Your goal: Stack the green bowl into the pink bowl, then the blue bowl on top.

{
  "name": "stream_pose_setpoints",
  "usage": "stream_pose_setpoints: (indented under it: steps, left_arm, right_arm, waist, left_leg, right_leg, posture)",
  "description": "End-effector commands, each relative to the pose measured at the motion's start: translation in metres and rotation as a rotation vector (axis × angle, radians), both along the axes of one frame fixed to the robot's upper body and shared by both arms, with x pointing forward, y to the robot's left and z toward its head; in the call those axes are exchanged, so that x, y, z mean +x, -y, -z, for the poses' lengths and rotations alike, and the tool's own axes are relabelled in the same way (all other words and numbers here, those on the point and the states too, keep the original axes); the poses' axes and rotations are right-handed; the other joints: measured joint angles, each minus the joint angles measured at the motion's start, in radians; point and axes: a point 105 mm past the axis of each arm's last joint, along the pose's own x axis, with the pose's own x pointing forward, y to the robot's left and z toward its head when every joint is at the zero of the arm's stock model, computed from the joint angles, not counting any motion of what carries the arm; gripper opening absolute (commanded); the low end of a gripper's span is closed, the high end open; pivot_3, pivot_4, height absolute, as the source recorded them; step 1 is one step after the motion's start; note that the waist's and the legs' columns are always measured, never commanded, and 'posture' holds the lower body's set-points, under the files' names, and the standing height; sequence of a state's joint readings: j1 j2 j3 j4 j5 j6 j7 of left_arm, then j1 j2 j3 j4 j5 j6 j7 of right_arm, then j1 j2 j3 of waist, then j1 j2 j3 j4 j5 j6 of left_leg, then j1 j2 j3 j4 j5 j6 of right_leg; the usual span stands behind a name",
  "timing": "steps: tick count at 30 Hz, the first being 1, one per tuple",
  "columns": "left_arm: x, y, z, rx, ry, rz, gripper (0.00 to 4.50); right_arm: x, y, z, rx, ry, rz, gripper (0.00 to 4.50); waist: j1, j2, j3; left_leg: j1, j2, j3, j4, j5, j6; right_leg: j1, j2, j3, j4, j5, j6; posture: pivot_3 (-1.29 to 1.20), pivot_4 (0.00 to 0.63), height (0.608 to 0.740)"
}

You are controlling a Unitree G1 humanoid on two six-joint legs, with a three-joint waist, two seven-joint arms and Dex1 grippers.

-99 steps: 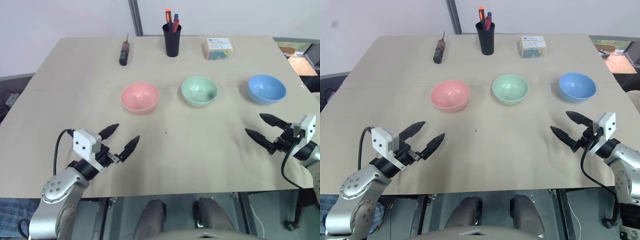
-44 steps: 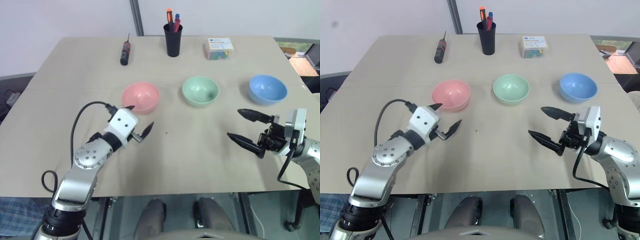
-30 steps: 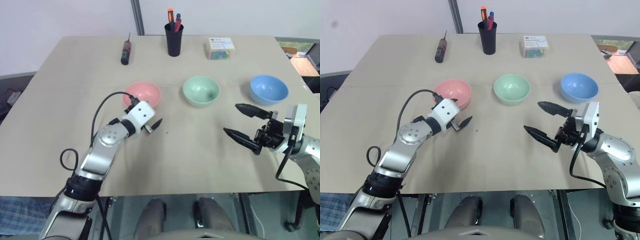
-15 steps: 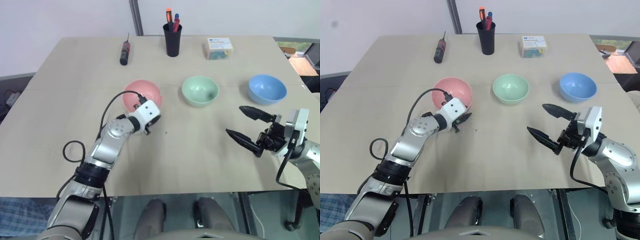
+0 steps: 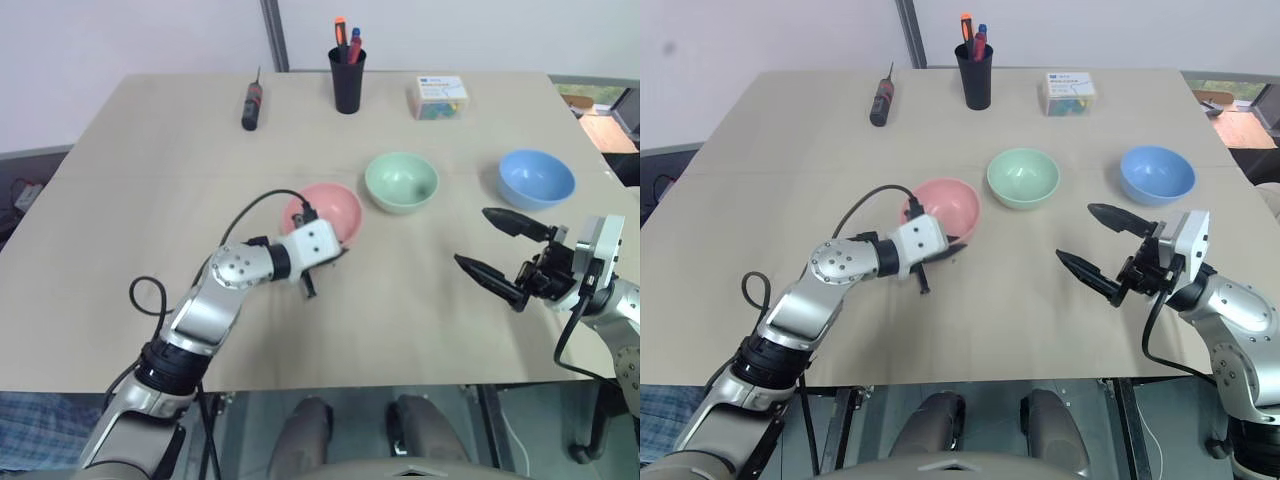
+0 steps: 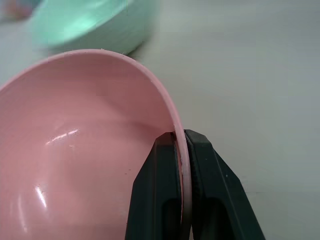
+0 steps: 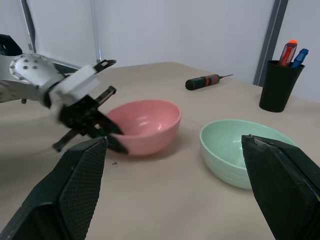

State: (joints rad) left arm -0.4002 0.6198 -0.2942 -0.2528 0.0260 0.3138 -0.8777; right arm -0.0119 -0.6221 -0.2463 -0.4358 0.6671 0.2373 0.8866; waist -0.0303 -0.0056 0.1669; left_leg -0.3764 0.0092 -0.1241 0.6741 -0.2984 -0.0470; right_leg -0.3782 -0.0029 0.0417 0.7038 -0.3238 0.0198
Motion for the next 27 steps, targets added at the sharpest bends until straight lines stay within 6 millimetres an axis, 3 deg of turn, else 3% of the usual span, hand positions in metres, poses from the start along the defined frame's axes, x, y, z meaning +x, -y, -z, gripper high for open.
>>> stream_pose_setpoints:
  steps: [1, 7, 11, 13, 14, 18, 19, 22, 27]
  left_arm:
    - [-0.019, 0.011, -0.009, 0.023, 0.017, 0.118, 0.06]
    - [-0.024, 0.015, -0.010, 0.054, 0.040, 0.175, 0.06]
    - [-0.024, 0.016, -0.015, 0.015, 0.045, 0.185, 1.41]
    - [-0.022, 0.018, -0.019, -0.021, 0.061, 0.176, 2.42]
    - [-0.022, 0.019, -0.021, -0.048, 0.058, 0.172, 2.56]
    - [-0.022, 0.015, -0.031, -0.144, 0.054, 0.149, 4.10]
    - [-0.020, 0.013, -0.037, -0.188, 0.065, 0.129, 4.28]
    - [-0.014, -0.001, -0.056, -0.375, 0.045, 0.022, 4.41]
    - [-0.001, -0.052, -0.072, -0.663, -0.004, -0.235, 4.41]
  right_arm:
    - [-0.001, 0.001, -0.009, 0.006, 0.048, 0.011, 4.50]
    - [-0.001, 0.001, -0.009, 0.012, 0.046, 0.021, 4.50]
    - [-0.001, 0.004, -0.006, 0.006, 0.040, 0.037, 4.50]
    - [-0.001, 0.004, -0.005, 0.004, 0.040, 0.042, 4.50]
    - [-0.001, 0.005, -0.005, 0.004, 0.040, 0.043, 4.50]
    - [-0.001, 0.006, -0.006, 0.000, 0.037, 0.047, 4.50]
    - [0.000, 0.007, -0.005, -0.005, 0.035, 0.049, 4.50]
    - [0.007, 0.013, 0.000, -0.046, 0.013, 0.062, 4.50]
    - [0.033, 0.016, 0.012, -0.201, -0.011, 0.086, 4.50]
  waist:
    - [-0.001, 0.000, 0.000]
    - [-0.003, 0.000, 0.000]
    - [-0.003, 0.000, 0.000]
    - [-0.003, 0.000, 0.000]
    - [-0.003, 0.000, 0.000]
    - [-0.003, 0.000, 0.000]
    - [-0.005, 0.000, 0.000]
    - [-0.007, 0.000, 0.000]
    - [-0.012, 0.000, 0.000]
  left_leg:
    - [0.000, 0.000, 0.000, 0.000, -0.001, 0.002]
    - [0.000, 0.000, 0.000, 0.000, -0.002, 0.003]
    - [0.000, 0.000, 0.001, 0.000, -0.002, 0.003]
    - [0.000, 0.000, 0.000, 0.000, -0.002, 0.003]
    - [0.000, 0.000, 0.000, 0.000, -0.002, 0.003]
    - [0.000, 0.000, 0.000, 0.000, -0.002, 0.003]
    - [0.000, 0.000, 0.000, 0.000, -0.002, 0.003]
    - [0.001, 0.000, 0.001, 0.000, -0.002, 0.003]
    - [0.001, 0.001, 0.001, 0.002, -0.002, 0.003]
  right_leg:
    - [0.000, 0.000, 0.000, 0.000, 0.000, 0.000]
    - [0.000, 0.000, 0.000, 0.001, 0.000, 0.000]
    - [0.000, 0.000, 0.001, 0.000, 0.000, 0.000]
    - [0.000, 0.000, 0.000, 0.000, 0.000, 0.000]
    - [0.000, 0.000, 0.000, 0.000, 0.000, 0.000]
    - [0.000, 0.000, 0.000, 0.000, 0.000, 0.000]
    - [0.000, 0.000, 0.000, 0.000, 0.000, 0.000]
    - [0.000, 0.000, 0.001, 0.001, 0.000, 0.000]
    - [0.000, 0.000, 0.001, 0.003, 0.000, 0.000]
  posture:
    - [0.00, 0.150, 0.740]
    - [0.00, 0.150, 0.740]
    - [0.00, 0.150, 0.740]
    - [0.00, 0.150, 0.740]
    - [0.00, 0.150, 0.740]
    - [0.00, 0.150, 0.740]
    - [0.00, 0.150, 0.740]
    - [0.00, 0.150, 0.740]
    - [0.00, 0.150, 0.740]
